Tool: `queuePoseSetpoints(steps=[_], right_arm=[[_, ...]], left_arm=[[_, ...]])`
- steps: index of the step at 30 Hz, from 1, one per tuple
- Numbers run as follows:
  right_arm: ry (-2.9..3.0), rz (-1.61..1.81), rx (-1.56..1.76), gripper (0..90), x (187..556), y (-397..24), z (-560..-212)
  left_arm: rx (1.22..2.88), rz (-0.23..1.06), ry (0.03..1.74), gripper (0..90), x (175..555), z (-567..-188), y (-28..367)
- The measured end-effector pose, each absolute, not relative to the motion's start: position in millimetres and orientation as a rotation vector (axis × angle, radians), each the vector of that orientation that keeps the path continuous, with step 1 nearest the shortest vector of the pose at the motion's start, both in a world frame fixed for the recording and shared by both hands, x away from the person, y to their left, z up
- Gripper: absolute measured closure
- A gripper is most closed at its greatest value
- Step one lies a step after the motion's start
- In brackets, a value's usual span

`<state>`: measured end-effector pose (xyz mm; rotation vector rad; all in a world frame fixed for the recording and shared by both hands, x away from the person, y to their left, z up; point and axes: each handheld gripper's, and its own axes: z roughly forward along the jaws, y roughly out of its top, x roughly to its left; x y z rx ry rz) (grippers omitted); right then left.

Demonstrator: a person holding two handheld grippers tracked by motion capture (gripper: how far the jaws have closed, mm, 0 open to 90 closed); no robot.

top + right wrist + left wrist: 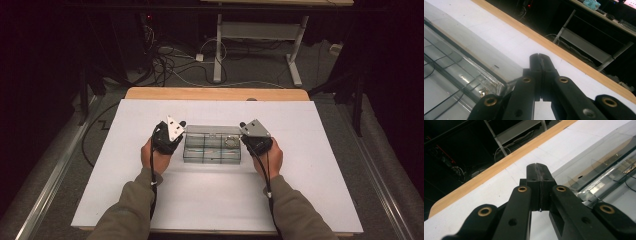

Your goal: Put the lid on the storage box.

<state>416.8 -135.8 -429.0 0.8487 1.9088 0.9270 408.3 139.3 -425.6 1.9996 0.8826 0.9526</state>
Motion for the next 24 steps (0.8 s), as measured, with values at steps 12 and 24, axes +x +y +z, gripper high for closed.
queuePoseSetpoints(steps=[12, 24], right_arm=[[1.894, 0.917, 0.823, 90.0, 412.3, -135.2, -433.3], [1.894, 0.924, 0.852, 90.0, 408.0, -137.2, -440.6]], left_arm=[[2.011, 0.949, 0.871, 86.4, 403.7, -428.7, 141.1], [2.021, 0.955, 0.855, 86.3, 400.2, -433.2, 141.6]])
